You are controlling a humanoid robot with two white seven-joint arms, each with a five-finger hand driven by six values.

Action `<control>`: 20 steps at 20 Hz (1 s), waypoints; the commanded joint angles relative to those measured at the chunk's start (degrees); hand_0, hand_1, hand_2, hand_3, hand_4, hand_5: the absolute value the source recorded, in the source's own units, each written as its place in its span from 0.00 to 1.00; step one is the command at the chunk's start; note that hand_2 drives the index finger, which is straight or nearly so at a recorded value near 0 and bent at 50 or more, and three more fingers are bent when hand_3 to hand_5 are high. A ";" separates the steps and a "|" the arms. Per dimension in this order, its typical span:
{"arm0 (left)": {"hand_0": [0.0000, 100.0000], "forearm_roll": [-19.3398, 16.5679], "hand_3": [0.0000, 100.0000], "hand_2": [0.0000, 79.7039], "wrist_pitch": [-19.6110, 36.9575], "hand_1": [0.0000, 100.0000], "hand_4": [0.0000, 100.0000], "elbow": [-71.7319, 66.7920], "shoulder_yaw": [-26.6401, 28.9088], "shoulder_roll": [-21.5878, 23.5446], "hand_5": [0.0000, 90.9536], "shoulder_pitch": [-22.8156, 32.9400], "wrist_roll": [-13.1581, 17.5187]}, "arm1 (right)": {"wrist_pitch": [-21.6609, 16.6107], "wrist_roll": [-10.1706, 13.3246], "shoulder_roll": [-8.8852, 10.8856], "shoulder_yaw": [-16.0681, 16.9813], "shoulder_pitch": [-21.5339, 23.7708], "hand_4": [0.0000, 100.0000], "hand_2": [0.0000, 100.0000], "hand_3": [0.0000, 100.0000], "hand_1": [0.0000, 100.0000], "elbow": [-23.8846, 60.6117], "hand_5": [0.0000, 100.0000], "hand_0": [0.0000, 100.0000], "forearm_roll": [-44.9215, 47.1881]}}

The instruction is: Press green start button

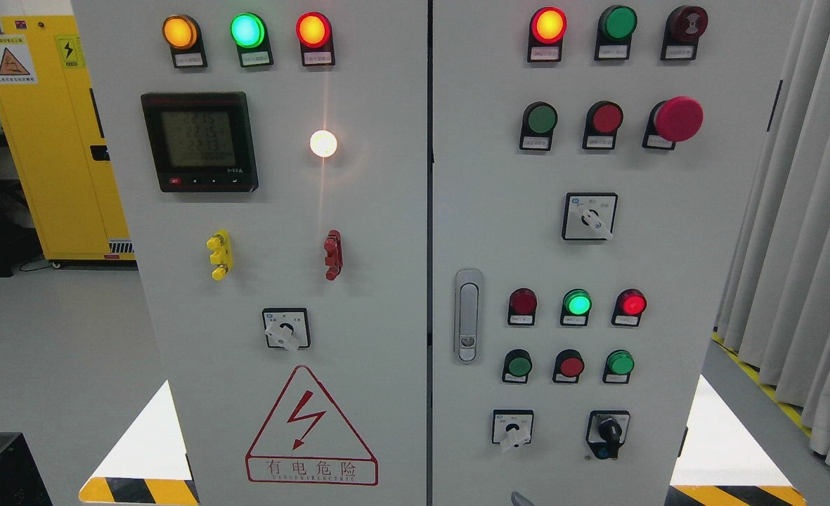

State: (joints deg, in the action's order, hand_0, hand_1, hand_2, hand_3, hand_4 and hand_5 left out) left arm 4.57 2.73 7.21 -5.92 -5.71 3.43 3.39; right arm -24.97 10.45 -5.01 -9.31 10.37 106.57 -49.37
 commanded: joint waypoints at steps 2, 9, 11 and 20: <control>0.12 -0.09 0.00 0.00 -0.01 0.56 0.00 0.00 0.04 -0.01 0.00 0.00 0.04 | 0.71 0.18 -2.11 4.99 -2.71 0.92 0.00 0.88 0.86 1.53 1.00 0.53 -13.99; 0.12 0.00 0.00 0.00 -0.01 0.56 0.00 0.00 0.04 -0.01 0.00 0.00 0.04 | 4.49 0.10 -2.11 7.38 -8.07 0.91 0.00 0.89 0.91 1.45 1.00 0.63 -20.93; 0.12 0.00 0.00 0.00 -0.01 0.56 0.00 0.00 0.04 -0.01 0.00 -0.09 0.04 | 5.45 0.01 -2.11 7.38 -10.01 0.91 0.00 0.89 0.92 1.09 1.00 0.64 -23.39; 0.12 0.00 0.00 0.00 -0.01 0.56 0.00 0.00 0.04 0.08 0.00 0.00 -0.05 | 10.73 -0.43 -1.67 6.59 -17.57 0.92 0.00 0.89 0.94 -2.50 1.00 0.72 -26.30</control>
State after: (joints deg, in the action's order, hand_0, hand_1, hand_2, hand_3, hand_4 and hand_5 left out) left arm 4.57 2.73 7.20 -5.91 -5.70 3.40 3.39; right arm -15.01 10.19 -6.60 -3.18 -2.59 106.67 -73.11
